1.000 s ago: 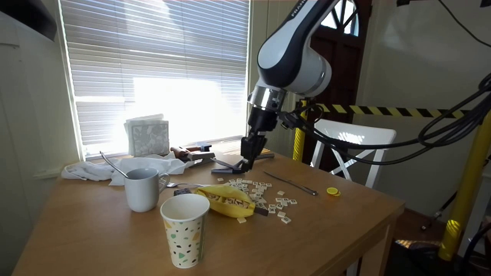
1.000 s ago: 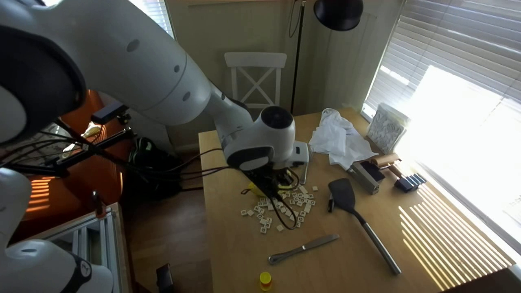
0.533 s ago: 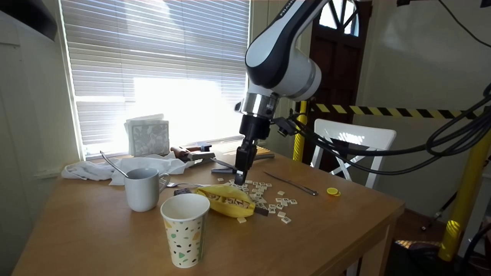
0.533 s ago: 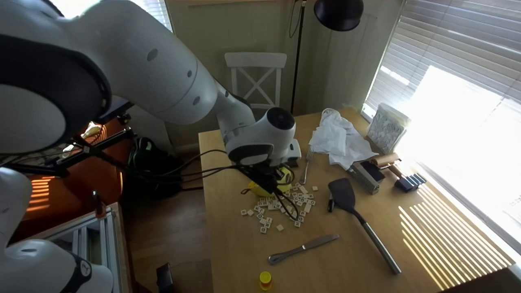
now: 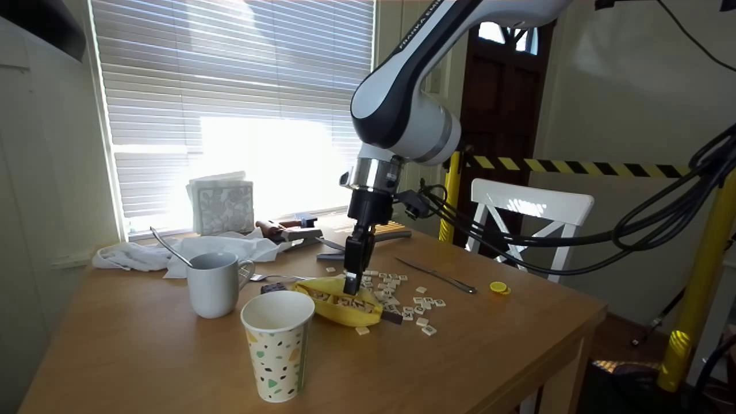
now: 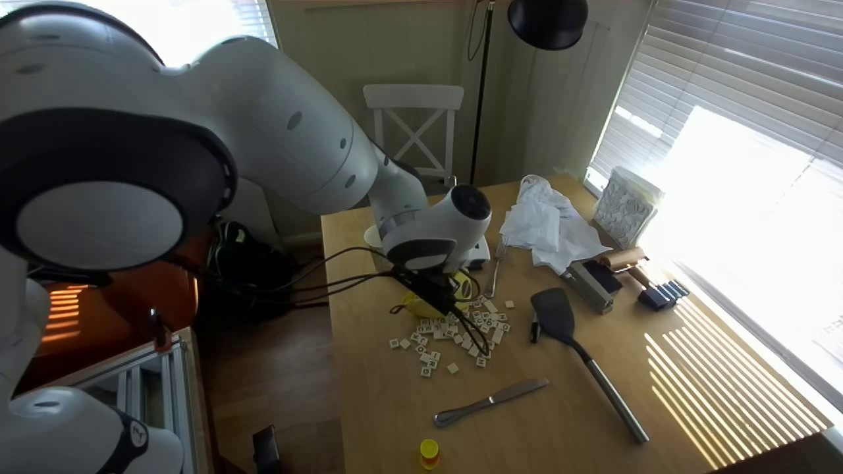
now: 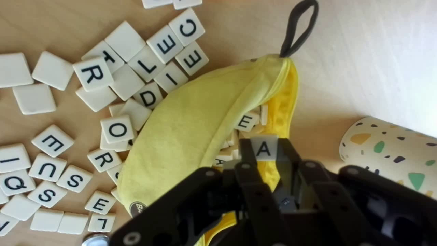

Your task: Move the letter 'V' to the right then put it in the banana bag.

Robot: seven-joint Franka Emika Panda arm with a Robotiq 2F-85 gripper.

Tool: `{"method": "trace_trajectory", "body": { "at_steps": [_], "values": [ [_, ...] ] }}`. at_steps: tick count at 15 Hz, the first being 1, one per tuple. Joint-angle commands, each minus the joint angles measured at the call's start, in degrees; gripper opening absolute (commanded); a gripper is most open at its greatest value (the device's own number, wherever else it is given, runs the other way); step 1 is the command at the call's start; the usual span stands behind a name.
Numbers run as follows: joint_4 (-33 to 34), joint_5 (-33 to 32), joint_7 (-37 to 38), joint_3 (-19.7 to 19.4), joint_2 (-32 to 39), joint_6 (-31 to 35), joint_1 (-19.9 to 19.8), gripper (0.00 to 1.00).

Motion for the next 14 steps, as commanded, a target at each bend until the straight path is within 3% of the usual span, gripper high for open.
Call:
{"method": "trace_trajectory", "body": {
  "at_steps": [1,7,9,14],
  "values": [
    [4.09,1.0,-0.45,-1.21,2.38,-1.65,1.37,0.54],
    [5.44,1.57,-0.89,-0.78,2.98,-1.2,1.22,0.96],
    [4.04,2.75,1.01,-1.0,0.89,1.02,0.95,1.0],
    [-8.48,4.01,14.61,-5.75,-14.88,3.18,1.42,1.0]
  ]
}}
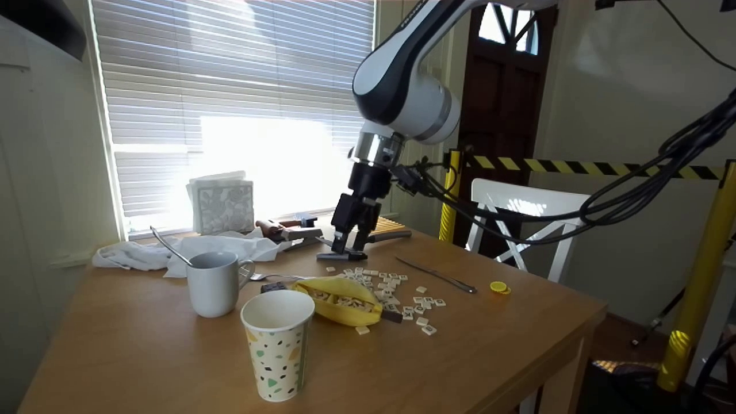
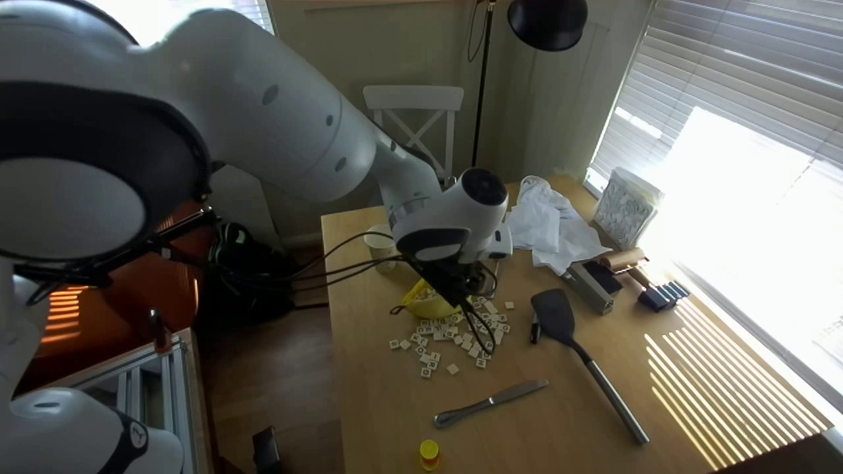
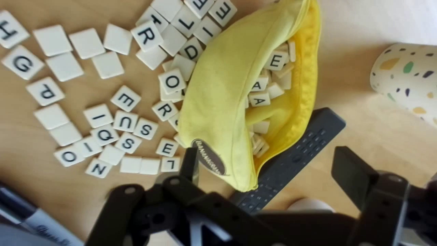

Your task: Move the letter 'V' to the right then put it in the banana bag.

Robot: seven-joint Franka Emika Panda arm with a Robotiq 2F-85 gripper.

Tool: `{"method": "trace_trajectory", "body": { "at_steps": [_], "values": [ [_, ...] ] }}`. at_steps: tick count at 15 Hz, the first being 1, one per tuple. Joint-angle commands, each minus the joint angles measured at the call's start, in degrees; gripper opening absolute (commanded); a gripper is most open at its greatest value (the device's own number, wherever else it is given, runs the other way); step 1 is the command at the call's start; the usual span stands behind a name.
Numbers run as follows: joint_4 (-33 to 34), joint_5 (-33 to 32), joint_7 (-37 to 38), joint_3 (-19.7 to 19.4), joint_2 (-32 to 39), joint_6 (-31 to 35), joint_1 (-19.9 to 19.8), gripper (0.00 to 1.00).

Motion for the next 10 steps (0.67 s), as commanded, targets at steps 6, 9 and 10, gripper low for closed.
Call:
{"method": "trace_trajectory", "body": {
  "at_steps": [6,9,10],
  "values": [
    [-26.69,-5.92,26.05,-13.81,-29.43,2.05,8.17,1.0],
    [-24.16,-6.13,25.79,-15.35,-27.41,0.44,9.02,1.0],
    [-25.81,-6.88,27.28,-15.86,-29.13,0.47,9.4,1.0]
  ]
}}
